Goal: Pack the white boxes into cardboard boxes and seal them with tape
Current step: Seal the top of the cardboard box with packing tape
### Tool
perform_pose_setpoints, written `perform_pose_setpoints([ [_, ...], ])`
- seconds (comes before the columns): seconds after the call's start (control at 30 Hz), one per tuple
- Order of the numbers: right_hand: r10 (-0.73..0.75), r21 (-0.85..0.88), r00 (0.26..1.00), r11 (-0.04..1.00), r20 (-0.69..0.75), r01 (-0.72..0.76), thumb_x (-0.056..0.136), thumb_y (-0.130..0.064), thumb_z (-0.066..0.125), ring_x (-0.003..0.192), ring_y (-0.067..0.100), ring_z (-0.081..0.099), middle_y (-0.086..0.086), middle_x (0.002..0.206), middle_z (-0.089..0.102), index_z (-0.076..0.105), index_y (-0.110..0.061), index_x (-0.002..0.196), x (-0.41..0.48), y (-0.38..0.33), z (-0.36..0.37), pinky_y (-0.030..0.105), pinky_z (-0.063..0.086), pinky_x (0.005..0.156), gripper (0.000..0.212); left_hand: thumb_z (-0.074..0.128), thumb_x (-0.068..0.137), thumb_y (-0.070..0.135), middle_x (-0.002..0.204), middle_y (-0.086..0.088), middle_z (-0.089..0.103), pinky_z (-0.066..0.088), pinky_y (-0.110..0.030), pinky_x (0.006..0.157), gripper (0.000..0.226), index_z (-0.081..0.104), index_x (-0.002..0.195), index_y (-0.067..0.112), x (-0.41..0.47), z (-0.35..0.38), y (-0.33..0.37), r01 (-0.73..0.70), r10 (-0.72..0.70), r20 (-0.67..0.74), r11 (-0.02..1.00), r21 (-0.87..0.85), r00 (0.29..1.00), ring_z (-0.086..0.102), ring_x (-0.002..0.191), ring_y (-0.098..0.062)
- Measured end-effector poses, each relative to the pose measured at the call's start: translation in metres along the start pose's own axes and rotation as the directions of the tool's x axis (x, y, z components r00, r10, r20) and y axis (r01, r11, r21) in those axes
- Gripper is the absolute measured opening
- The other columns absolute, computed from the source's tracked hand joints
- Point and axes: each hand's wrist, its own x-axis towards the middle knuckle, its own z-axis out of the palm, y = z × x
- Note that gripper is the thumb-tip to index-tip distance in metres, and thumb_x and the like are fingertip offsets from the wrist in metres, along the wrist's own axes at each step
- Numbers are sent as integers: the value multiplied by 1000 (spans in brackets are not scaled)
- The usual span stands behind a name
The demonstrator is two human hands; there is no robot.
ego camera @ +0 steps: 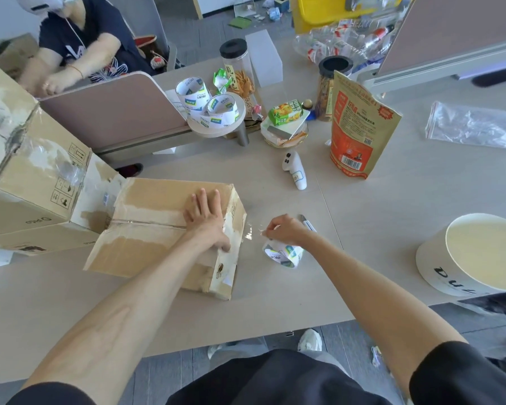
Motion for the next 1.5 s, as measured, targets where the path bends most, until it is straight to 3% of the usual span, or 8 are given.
perform_pose_setpoints([
  [0.27,-44,163,988,984,-149,68,85,-42,66,75,13,59,-10,73,64,64,-28,75,-21,-17,-21,28,48,79,17,69,82,37,160,-16,-9,21,-58,114,104,-4,152,12,-9,10,4,-25,14,-254,999,-42,967,-3,148,-38],
  [0.4,-111,193,977,970,-182,146,88,-36,66,73,9,57,-10,75,64,65,-27,79,-46,-28,-31,25,46,70,13,48,95,42,159,-18,7,25,-55,112,74,12,151,10,-15,15,6,-24,1,-353,998,-62,935,9,146,-39],
  [0.53,-194,206,954,948,-228,242,89,-31,65,69,11,55,0,77,68,66,-24,81,-58,-39,-36,21,42,61,10,24,101,50,163,-5,7,11,-46,119,60,20,153,20,-18,-5,-1,-65,-31,-242,923,-379,970,3,149,-27],
  [0.63,-245,250,931,916,-271,314,89,-30,65,64,12,51,2,69,62,66,-22,80,-60,-53,-38,26,42,62,12,17,102,54,156,-1,33,22,-37,115,61,39,147,21,-33,-29,-15,-131,25,-156,685,-717,987,28,143,-18],
  [0.73,-288,245,915,900,-284,359,89,-30,64,63,11,53,-1,68,62,68,-20,82,-58,-76,-35,26,43,62,13,33,100,54,129,0,62,43,-34,95,52,63,121,18,-53,-55,-29,-241,53,-241,395,-886,969,55,119,-13],
  [0.97,-417,183,891,876,-180,447,88,-30,61,76,12,58,0,83,67,68,-23,86,-48,-158,-21,24,46,69,10,71,76,51,100,13,68,48,-25,87,31,69,96,28,-72,-76,-89,-366,-31,-396,320,-874,918,62,98,-3],
  [1.17,-485,162,865,850,-128,501,65,-43,53,80,17,61,10,90,69,70,-32,85,-22,-224,8,38,53,79,28,70,86,31,90,0,70,44,-19,64,15,68,95,19,-54,-94,-150,-400,-131,-441,254,-881,888,63,80,-8],
  [1.5,-458,202,863,843,-214,498,76,-37,57,79,12,59,-2,84,65,70,-23,100,32,-313,37,27,49,75,31,67,87,22,74,7,65,43,-22,67,7,66,83,17,21,-145,-235,-465,-97,-497,238,-853,862,58,63,-2],
])
